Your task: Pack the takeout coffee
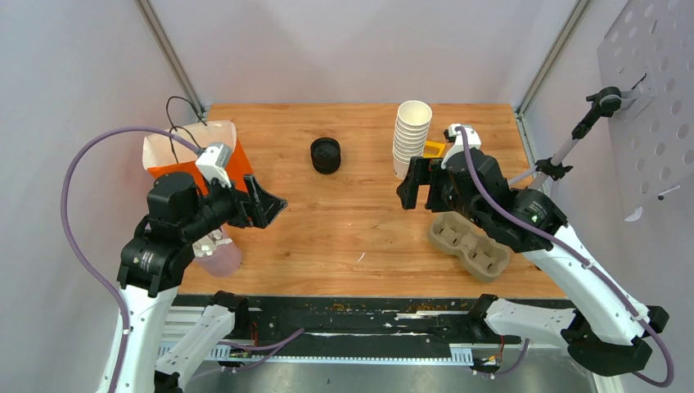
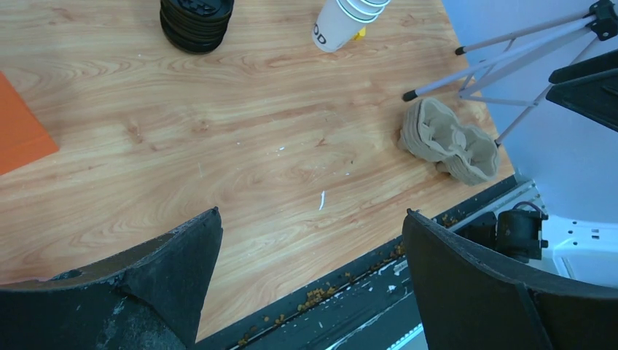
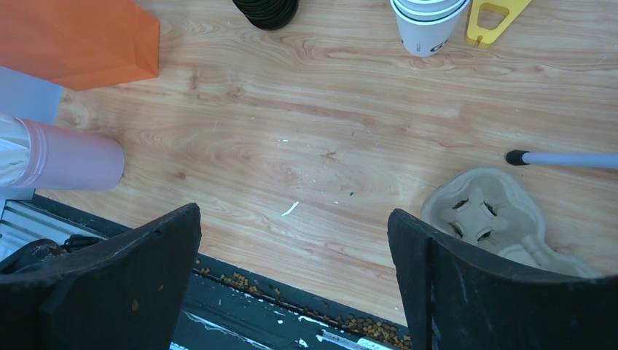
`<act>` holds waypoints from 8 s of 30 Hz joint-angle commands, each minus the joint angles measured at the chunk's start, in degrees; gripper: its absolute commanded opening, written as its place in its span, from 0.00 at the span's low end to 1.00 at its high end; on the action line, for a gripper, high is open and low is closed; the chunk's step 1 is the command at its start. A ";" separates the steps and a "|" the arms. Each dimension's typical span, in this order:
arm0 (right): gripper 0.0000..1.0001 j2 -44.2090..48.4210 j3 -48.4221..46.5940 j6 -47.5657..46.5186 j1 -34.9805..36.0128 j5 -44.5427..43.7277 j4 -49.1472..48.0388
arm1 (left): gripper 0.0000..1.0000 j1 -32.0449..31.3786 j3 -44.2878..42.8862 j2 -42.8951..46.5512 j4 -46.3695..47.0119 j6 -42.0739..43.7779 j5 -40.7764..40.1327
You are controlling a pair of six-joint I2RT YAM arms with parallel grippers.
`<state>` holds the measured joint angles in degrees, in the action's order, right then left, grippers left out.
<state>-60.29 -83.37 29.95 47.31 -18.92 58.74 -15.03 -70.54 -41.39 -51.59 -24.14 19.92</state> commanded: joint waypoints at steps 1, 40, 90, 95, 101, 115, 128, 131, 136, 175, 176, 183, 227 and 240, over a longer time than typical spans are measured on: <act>1.00 0.46 -1.04 -0.71 -0.15 0.76 -2.29 | 1.00 -0.35 -1.66 0.52 0.28 0.13 -1.62; 0.48 -34.45 -21.85 -15.87 -28.85 6.13 -18.64 | 1.00 -0.79 6.67 3.49 5.30 -7.79 6.00; 0.00 -36.03 -40.01 -16.69 -32.42 21.26 -13.31 | 1.00 -0.88 5.06 -0.37 2.04 -7.91 3.38; 0.00 -30.71 -35.48 -14.93 -31.56 26.89 -13.90 | 1.00 -0.88 3.97 -2.46 -0.52 -5.71 2.88; 0.00 -20.24 -18.66 -13.12 -26.19 30.64 -18.57 | 1.00 -0.90 2.86 -3.17 -2.81 -3.94 0.50; 0.00 -9.27 23.72 -10.24 -5.24 28.18 -39.07 | 1.00 -1.23 2.33 -4.94 -2.94 -1.77 1.27; 0.00 -10.79 39.18 -12.78 -1.84 23.56 -55.05 | 0.96 -1.19 -4.71 -17.36 0.25 3.13 -0.14; 0.00 -11.25 39.82 -13.95 -0.83 21.19 -55.88 | 0.94 -1.29 -6.82 -20.57 0.83 3.97 -1.39; 0.11 -11.57 39.27 -15.19 -0.12 19.31 -53.90 | 0.90 -1.59 -11.44 -26.82 1.68 5.68 -4.68; 0.59 2.20 24.84 -17.24 -0.11 17.73 -34.99 | 0.37 -3.01 -36.60 -76.53 15.52 8.18 -18.99; 0.59 2.12 24.75 -17.26 -0.11 17.77 -35.08 | 0.37 -3.00 -37.01 -76.94 15.51 8.37 -19.56; 0.59 2.47 24.81 -17.57 -0.17 17.12 -35.32 | 0.39 -3.04 -37.64 -78.81 16.52 8.74 -22.30; 0.58 0.33 27.66 -13.59 -0.11 15.24 -39.45 | 0.00 -2.99 -40.63 -76.30 14.43 7.27 -17.04; 0.60 -0.61 27.89 -12.54 -0.11 14.06 -40.94 | 0.00 -2.99 -40.64 -75.39 13.79 7.80 -17.66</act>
<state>-60.53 -55.53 16.16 46.85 -3.16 21.98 -17.91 -109.14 -121.51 -38.09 -16.38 2.13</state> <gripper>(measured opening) 0.595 0.006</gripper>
